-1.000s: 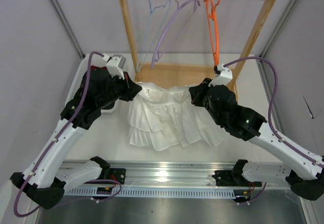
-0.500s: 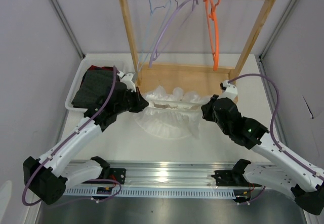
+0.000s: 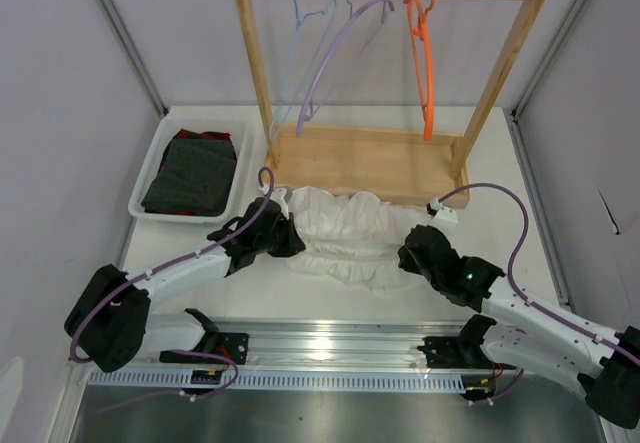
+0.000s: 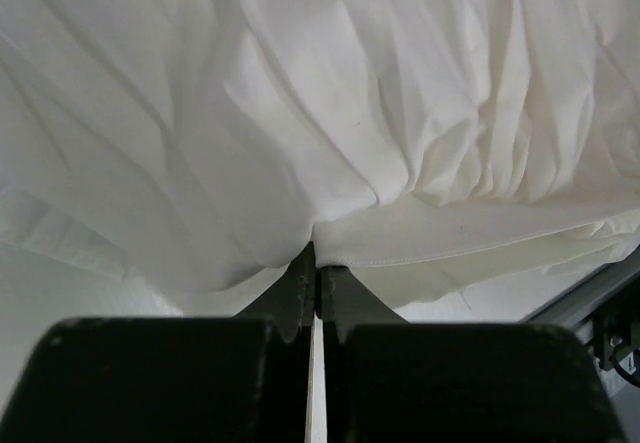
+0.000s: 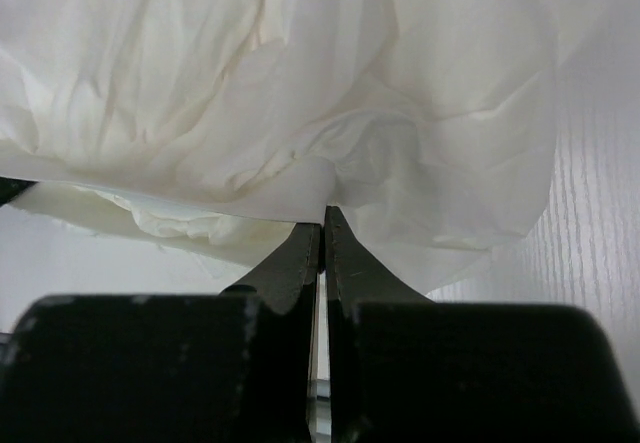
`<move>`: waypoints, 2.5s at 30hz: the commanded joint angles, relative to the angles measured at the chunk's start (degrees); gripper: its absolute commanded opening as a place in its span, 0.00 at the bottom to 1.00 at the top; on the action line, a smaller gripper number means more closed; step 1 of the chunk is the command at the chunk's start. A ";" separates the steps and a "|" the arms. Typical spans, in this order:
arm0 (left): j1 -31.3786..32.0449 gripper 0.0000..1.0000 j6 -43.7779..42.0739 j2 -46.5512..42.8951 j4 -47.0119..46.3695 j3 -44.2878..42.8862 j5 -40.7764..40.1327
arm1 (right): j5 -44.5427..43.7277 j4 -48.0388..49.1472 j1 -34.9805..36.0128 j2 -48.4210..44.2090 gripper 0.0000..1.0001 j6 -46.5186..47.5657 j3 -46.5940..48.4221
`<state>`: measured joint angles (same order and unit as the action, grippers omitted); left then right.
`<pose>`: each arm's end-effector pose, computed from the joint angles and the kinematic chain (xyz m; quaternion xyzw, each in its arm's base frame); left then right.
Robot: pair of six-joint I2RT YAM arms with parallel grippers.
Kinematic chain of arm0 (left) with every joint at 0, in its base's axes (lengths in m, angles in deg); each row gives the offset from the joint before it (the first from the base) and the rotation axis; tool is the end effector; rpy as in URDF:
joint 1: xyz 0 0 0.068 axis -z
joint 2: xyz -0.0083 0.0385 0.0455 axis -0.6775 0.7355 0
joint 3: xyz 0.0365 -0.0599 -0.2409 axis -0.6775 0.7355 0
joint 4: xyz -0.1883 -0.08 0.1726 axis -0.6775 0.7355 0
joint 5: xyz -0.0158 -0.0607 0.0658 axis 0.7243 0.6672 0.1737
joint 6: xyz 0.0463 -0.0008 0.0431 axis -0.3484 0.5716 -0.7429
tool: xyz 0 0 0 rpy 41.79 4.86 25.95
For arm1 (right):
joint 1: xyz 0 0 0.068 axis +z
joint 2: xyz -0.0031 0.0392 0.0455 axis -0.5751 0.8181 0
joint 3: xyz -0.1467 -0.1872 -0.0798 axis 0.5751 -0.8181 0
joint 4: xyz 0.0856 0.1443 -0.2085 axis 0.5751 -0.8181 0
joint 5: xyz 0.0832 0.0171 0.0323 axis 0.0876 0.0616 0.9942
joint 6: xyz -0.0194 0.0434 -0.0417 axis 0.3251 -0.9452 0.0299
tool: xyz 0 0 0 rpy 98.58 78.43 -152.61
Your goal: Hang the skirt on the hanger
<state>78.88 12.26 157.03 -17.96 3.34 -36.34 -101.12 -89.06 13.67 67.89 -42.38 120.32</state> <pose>0.2142 -0.1620 0.1603 0.0298 0.9139 -0.2640 0.3069 0.1518 0.1395 0.2089 0.0880 0.8910 0.1469 0.4204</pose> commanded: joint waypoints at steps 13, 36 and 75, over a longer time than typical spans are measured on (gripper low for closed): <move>2.27 0.31 -6.70 -4.91 -12.07 0.31 3.66 | 2.55 9.09 -2.46 3.72 0.00 1.87 -1.53; 10.26 0.48 -12.51 -12.91 1.65 -15.57 7.61 | 2.11 3.64 -2.37 5.04 0.22 0.55 2.43; 24.86 0.86 -28.85 47.29 1.74 -105.16 -43.09 | 5.54 6.28 -1.75 6.71 0.30 0.55 0.41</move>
<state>103.62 -13.18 203.26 -12.14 -99.08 -77.04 -95.28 -84.67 11.65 74.60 -41.38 120.65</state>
